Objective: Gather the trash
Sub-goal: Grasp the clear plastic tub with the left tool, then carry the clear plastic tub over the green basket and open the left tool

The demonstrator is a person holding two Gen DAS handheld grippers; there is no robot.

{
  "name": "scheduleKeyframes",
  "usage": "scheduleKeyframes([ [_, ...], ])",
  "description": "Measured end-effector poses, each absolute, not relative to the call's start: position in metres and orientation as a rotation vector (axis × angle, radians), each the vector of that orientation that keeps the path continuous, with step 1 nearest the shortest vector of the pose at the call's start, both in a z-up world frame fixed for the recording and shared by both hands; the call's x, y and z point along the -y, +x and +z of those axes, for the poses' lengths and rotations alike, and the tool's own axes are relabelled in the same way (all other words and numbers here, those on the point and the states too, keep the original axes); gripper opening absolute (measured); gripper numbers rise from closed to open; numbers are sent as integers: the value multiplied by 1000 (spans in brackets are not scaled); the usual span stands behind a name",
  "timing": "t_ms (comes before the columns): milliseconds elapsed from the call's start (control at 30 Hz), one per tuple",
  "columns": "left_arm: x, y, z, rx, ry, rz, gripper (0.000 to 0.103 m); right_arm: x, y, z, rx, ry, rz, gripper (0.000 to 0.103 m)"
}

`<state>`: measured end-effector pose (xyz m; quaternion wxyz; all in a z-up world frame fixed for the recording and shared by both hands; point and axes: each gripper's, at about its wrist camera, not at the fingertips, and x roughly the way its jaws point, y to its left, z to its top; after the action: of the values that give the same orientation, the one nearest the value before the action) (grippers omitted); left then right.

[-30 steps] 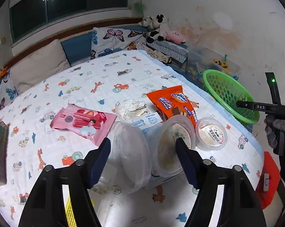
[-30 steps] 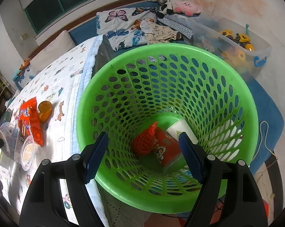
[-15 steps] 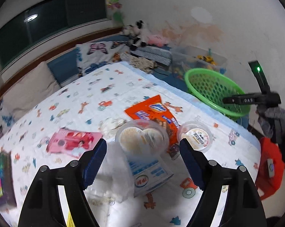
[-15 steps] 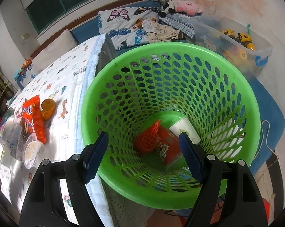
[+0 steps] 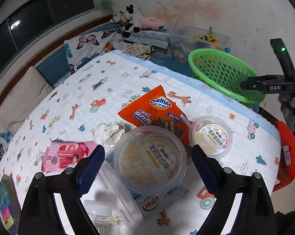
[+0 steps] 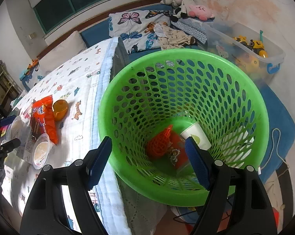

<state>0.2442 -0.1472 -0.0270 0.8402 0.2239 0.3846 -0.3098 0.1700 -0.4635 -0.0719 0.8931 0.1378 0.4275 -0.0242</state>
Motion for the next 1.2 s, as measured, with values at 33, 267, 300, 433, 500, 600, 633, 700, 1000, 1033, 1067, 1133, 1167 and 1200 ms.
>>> scheduleKeyframes([
  [33,148,245,-28,-812,479,-651,86,463,169,-71,-885,285,-50,77],
  [267,142,250,-28,-821,423,-653,69,465,163,-67,-870,288,-53,77],
  [300,141,250,-28,-818,420,-652,69,466,162,-66,-868,290,-55,77],
  [433,139,248,-25,-813,398,-647,69,468,159,-64,-861,297,-57,77],
  [500,139,247,-19,-808,377,-650,68,470,157,-62,-853,303,-57,77],
  [600,148,237,-3,-761,374,-674,68,473,155,-59,-847,300,-66,77],
  [633,152,236,2,-752,368,-685,68,475,154,-58,-846,302,-69,77],
  [700,165,235,12,-754,339,-723,68,478,152,-57,-840,303,-79,77],
  [1000,267,250,11,-807,334,-828,68,496,132,-44,-809,298,-98,77],
  [1033,281,253,7,-826,333,-838,68,498,129,-43,-804,292,-101,77],
  [1067,294,254,4,-836,337,-845,68,499,127,-42,-802,289,-103,77],
  [1133,319,257,-3,-850,354,-851,69,505,121,-41,-795,282,-117,77],
  [1167,330,258,-7,-864,357,-858,69,507,118,-40,-792,282,-119,77],
  [1200,337,259,-10,-873,358,-857,69,510,114,-40,-789,286,-122,77],
])
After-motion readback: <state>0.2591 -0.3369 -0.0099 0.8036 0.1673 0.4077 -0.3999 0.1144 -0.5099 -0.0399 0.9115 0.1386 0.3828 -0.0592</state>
